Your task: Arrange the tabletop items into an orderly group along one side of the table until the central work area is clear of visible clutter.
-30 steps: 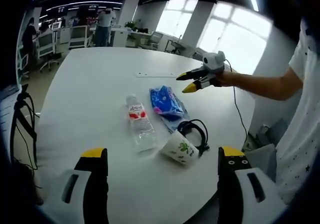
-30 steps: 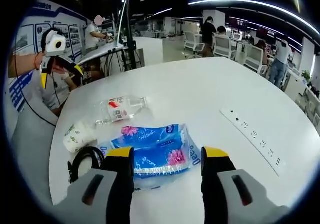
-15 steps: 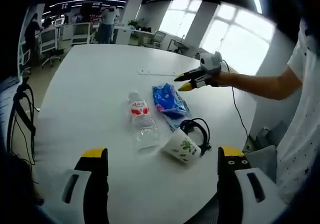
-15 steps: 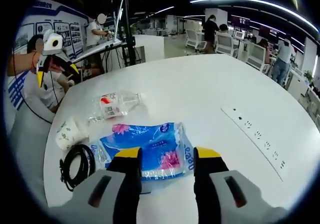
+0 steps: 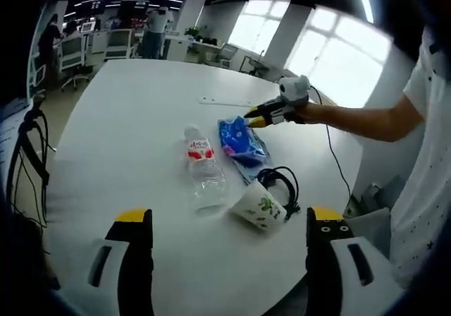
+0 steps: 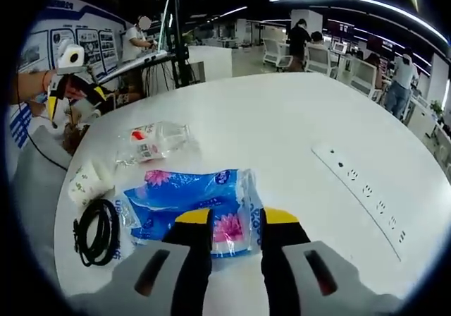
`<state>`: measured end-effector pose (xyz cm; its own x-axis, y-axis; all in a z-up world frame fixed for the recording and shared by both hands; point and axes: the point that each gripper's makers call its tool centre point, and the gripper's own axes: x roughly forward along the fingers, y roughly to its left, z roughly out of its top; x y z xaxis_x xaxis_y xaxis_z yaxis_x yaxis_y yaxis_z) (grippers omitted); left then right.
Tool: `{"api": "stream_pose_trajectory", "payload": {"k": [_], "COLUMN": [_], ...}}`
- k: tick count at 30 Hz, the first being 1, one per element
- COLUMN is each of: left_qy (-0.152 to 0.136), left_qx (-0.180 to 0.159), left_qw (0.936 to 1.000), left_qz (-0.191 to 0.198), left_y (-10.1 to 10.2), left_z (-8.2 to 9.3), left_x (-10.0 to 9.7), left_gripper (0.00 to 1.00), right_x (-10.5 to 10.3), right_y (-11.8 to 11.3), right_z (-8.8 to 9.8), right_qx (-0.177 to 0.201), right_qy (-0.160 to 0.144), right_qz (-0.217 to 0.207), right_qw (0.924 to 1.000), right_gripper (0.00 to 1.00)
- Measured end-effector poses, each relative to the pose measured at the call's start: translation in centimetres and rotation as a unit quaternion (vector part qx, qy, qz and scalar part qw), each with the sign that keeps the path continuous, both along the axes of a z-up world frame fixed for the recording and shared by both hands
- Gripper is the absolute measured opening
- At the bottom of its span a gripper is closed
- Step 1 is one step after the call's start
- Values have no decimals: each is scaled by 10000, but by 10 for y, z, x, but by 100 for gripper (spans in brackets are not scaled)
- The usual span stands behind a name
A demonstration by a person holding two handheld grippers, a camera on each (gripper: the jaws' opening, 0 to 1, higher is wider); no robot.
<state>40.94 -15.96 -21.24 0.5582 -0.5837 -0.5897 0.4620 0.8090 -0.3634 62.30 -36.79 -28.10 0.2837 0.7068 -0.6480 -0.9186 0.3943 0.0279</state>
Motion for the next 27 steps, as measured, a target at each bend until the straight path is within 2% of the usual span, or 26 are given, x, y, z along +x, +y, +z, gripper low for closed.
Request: {"api": "stream_pose_trajectory", "payload": {"k": [14, 21, 27], "left_qy": [28, 29, 22], "left_qx": [-34, -53, -41], "left_qw": [10000, 10000, 10000], "left_qz": [25, 23, -6], "left_y": [-2, -3, -4], "left_z": [-3, -3, -4], "left_x": [3, 3, 4], "left_gripper": [92, 91, 91], "right_x": [5, 7, 7], "right_y": [1, 1, 0], "right_z": [-9, -11, -13], "right_qx": [-78, -131, -151], "right_qy": [-2, -63, -74], "right_qz": [66, 96, 115], "right_qw": [9999, 9998, 9998], "right_gripper": [13, 4, 1]}}
